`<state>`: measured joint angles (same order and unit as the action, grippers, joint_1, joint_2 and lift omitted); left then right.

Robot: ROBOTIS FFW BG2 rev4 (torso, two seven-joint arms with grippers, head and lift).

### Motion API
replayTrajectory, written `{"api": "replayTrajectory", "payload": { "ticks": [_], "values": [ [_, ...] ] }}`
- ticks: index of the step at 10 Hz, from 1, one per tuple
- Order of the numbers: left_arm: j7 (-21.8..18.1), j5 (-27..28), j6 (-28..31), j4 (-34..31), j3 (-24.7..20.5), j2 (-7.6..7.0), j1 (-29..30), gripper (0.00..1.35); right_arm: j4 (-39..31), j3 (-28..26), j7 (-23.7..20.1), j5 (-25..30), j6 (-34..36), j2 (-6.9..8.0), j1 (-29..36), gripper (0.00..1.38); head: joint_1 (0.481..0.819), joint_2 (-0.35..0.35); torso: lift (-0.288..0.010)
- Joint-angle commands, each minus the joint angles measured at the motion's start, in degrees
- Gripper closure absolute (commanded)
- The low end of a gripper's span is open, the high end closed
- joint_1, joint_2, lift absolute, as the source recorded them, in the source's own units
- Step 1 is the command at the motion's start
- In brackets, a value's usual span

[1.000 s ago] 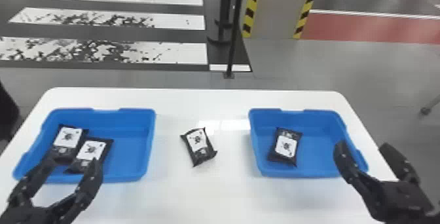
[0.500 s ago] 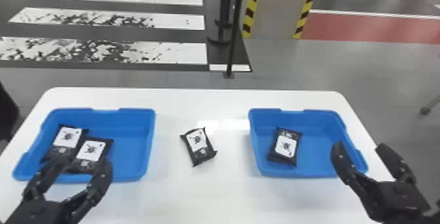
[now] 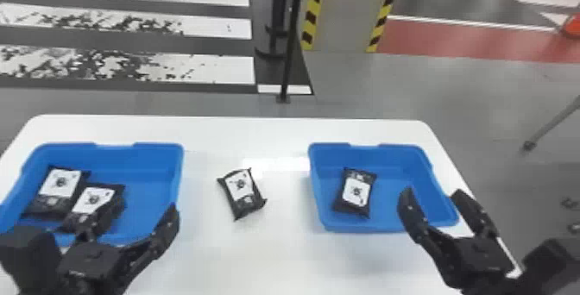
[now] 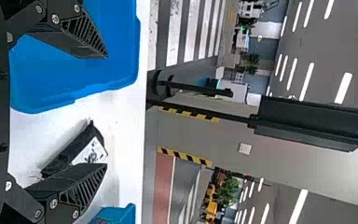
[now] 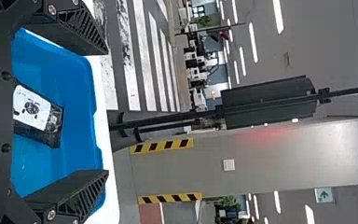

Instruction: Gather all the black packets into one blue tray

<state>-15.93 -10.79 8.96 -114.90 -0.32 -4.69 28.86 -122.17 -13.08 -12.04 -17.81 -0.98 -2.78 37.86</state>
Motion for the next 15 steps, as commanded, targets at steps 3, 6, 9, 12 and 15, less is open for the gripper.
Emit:
{"api": "replayTrajectory", "payload": {
  "ticks": [3,6,9,12,15],
  "values": [
    [-0.2,-0.1,5.4,5.0,5.8,-1.29,-8.3,0.21,0.3,0.6,0.0,-0.4,0.1,-0.21,0.0,0.11,0.695,-0.207,-0.11],
    [-0.3,0.3,11.8,11.2,10.5,-1.73,-16.5,0.21,0.3,0.9,0.0,-0.4,0.1,-0.21,-0.2,0.11,0.695,-0.253,-0.11],
    [-0.4,2.0,18.2,16.4,14.8,-1.9,-24.4,0.21,0.2,0.9,0.0,-0.4,0.1,-0.3,-0.2,0.11,0.695,-0.284,-0.11],
    [-0.4,2.7,19.9,27.4,19.2,-1.81,-33.1,0.21,0.2,0.9,0.0,-0.6,0.1,-0.3,0.0,0.11,0.695,-0.306,-0.11],
    [0.4,4.1,19.6,32.6,21.3,-1.38,-36.9,0.22,0.2,0.9,0.0,-0.7,0.1,-0.38,0.0,0.11,0.695,-0.314,-0.11]
  ]
}}
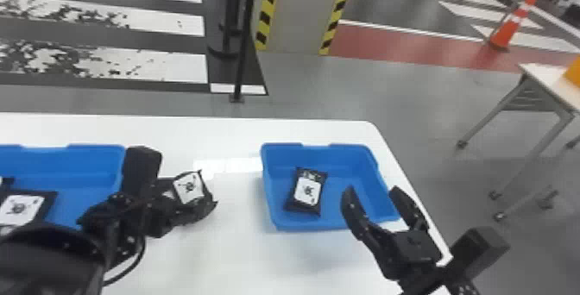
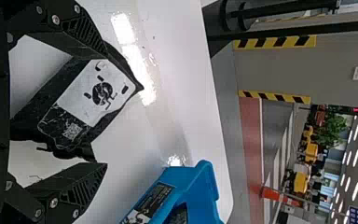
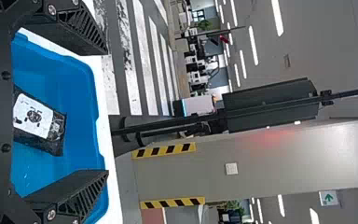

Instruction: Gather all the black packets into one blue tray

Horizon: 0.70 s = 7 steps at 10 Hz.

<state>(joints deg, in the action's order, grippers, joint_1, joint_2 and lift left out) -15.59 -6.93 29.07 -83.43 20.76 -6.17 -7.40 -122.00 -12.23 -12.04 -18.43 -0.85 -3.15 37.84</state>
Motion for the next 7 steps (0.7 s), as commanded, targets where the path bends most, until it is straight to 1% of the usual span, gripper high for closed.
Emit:
{"api": "replayTrajectory", "payload": {
  "ticks": [1,2,3,4,6,7],
  "values": [
    [0.0,0.3,0.9,2.4,0.8,0.28,-1.3,0.32,0.0,0.0,0.0,-0.2,0.0,-0.02,0.1,0.11,0.695,-0.314,-0.11],
    [0.1,0.6,2.3,2.9,0.8,0.54,-1.5,0.55,0.0,0.0,0.0,-0.2,0.0,-0.02,0.1,0.11,0.695,-0.315,-0.11],
    [0.3,1.6,4.1,3.1,0.8,0.63,-1.7,0.72,0.0,0.0,0.0,-0.3,0.0,-0.02,0.1,0.11,0.695,-0.316,-0.11],
    [0.3,3.6,5.7,3.1,0.8,0.72,-2.3,0.83,0.0,0.0,0.0,-0.3,0.0,-0.11,0.1,0.11,0.695,-0.315,-0.11],
    [-0.3,7.6,5.8,3.1,-0.2,0.81,-2.2,0.82,0.0,0.0,0.0,-0.7,0.0,-0.11,0.3,0.11,0.695,-0.303,-0.11],
    [-0.6,10.5,4.5,3.1,-0.5,0.98,-2.0,1.1,0.1,0.0,0.0,-1.1,0.0,-0.11,0.3,0.11,0.695,-0.293,-0.11]
  ]
}}
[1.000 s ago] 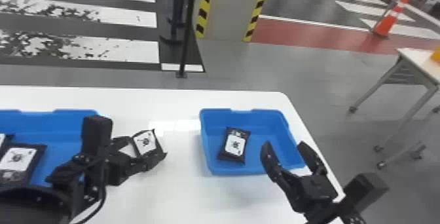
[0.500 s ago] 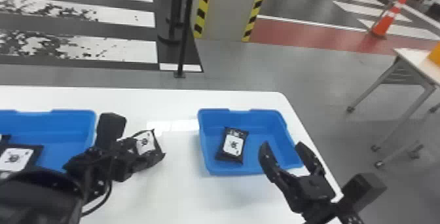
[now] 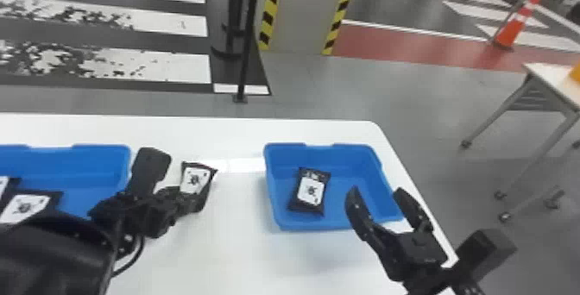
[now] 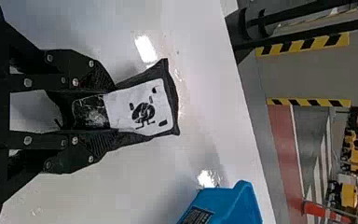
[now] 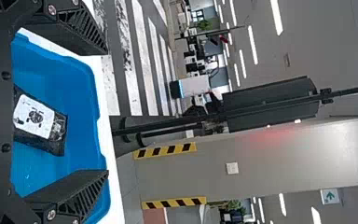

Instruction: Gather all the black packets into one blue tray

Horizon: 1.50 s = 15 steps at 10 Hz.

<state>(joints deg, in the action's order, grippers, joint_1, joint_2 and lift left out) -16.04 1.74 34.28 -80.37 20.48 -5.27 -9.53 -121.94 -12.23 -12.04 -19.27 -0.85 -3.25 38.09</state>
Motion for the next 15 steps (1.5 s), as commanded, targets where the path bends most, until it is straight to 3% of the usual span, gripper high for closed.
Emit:
{"api": "replayTrajectory", "payload": {
  "ticks": [1,4,7,9,11,12,15],
  "values": [
    [0.5,2.7,-1.9,0.0,-0.8,0.26,0.7,1.17,-0.1,0.0,0.0,-0.3,0.0,0.0,0.2,0.11,0.695,-0.282,-0.11],
    [0.1,3.7,-9.7,-0.4,-1.9,0.09,2.1,1.21,-0.1,0.0,0.0,-0.3,0.0,-0.09,0.2,0.11,0.695,-0.271,-0.11],
    [-1.2,1.8,-16.8,-14.6,-6.9,-0.97,9.4,1.21,-0.1,0.0,0.0,-0.4,0.0,0.0,0.0,0.11,0.695,-0.266,-0.11],
    [-1.7,1.7,-13.7,-31.8,-13.1,-1.32,20.8,1.21,-0.2,0.0,0.0,-0.3,0.0,-0.09,0.2,0.11,0.695,-0.256,-0.11],
    [-2.2,1.7,-12.8,-43.7,-19.1,-0.7,30.8,1.21,-0.2,0.0,0.0,-0.4,0.0,-0.09,0.0,0.11,0.695,-0.212,-0.11],
    [-2.5,1.9,-12.2,-47.7,-22.3,-0.09,34.6,1.21,-0.1,0.0,0.0,-0.4,0.0,0.0,-0.1,0.11,0.695,-0.189,-0.11],
    [-7.0,6.3,-13.9,-47.9,-32.7,0.62,37.4,1.21,0.4,0.7,0.0,-0.3,0.0,0.0,-0.7,0.11,0.695,-0.107,-0.11]
  ]
}}
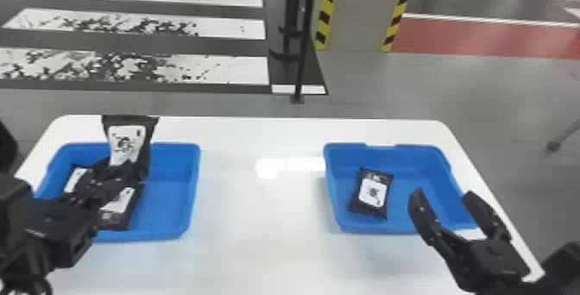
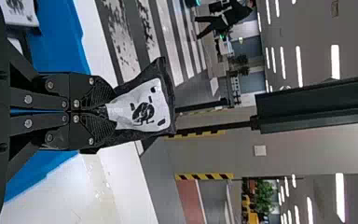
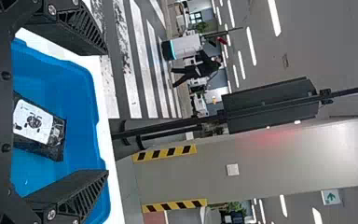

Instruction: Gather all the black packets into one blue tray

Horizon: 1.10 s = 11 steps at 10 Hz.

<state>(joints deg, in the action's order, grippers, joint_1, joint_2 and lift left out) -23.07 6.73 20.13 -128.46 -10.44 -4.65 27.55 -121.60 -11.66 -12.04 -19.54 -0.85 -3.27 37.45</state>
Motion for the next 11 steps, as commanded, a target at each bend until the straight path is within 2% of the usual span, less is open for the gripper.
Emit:
{"api": "replayTrajectory", "payload": {
  "ticks": [1,2,3,4,5,6,7,8,11],
  "values": [
    [-1.5,2.9,-0.4,3.4,-4.8,-0.1,-1.4,1.21,0.0,0.1,0.0,0.0,0.0,0.01,0.0,0.11,0.695,-0.062,-0.11],
    [-4.3,5.3,-2.7,7.7,-7.0,-0.71,-3.9,1.21,0.0,0.2,0.0,0.0,0.0,0.01,-0.2,0.11,0.695,-0.014,-0.11],
    [-5.1,3.9,-3.0,11.4,-6.9,-1.68,-5.5,1.21,0.2,0.3,0.0,-0.2,0.0,0.01,-0.2,0.11,0.695,0.026,-0.11],
    [-5.7,2.8,-1.0,14.5,-7.4,-1.59,-6.7,1.17,0.3,0.6,0.0,-0.3,0.0,0.01,-0.2,0.11,0.695,0.042,-0.11],
    [-6.3,-0.6,0.8,17.2,-7.5,-1.59,-7.3,0.75,0.3,0.6,0.0,-0.3,0.0,0.01,-0.2,0.11,0.695,0.057,-0.11],
    [-6.2,-2.5,-0.6,17.7,-7.4,-1.42,-6.9,0.21,0.3,0.6,0.0,-0.6,0.0,0.01,-0.2,0.11,0.695,0.066,-0.11],
    [-6.2,-4.2,-1.7,17.9,-7.2,-1.33,-6.7,0.02,0.3,0.6,0.0,-0.6,0.0,0.01,0.0,0.11,0.695,0.063,-0.11],
    [-6.2,-5.8,-4.4,17.9,-6.8,-1.24,-6.7,0.13,0.2,0.7,0.0,-0.5,0.0,0.01,0.0,0.11,0.695,0.06,-0.11],
    [-5.3,-14.3,-14.1,17.9,-4.4,-0.98,-5.0,0.16,-1.1,0.7,-0.1,0.1,1.8,-0.07,0.1,0.11,0.695,0.026,-0.11]
  ]
}}
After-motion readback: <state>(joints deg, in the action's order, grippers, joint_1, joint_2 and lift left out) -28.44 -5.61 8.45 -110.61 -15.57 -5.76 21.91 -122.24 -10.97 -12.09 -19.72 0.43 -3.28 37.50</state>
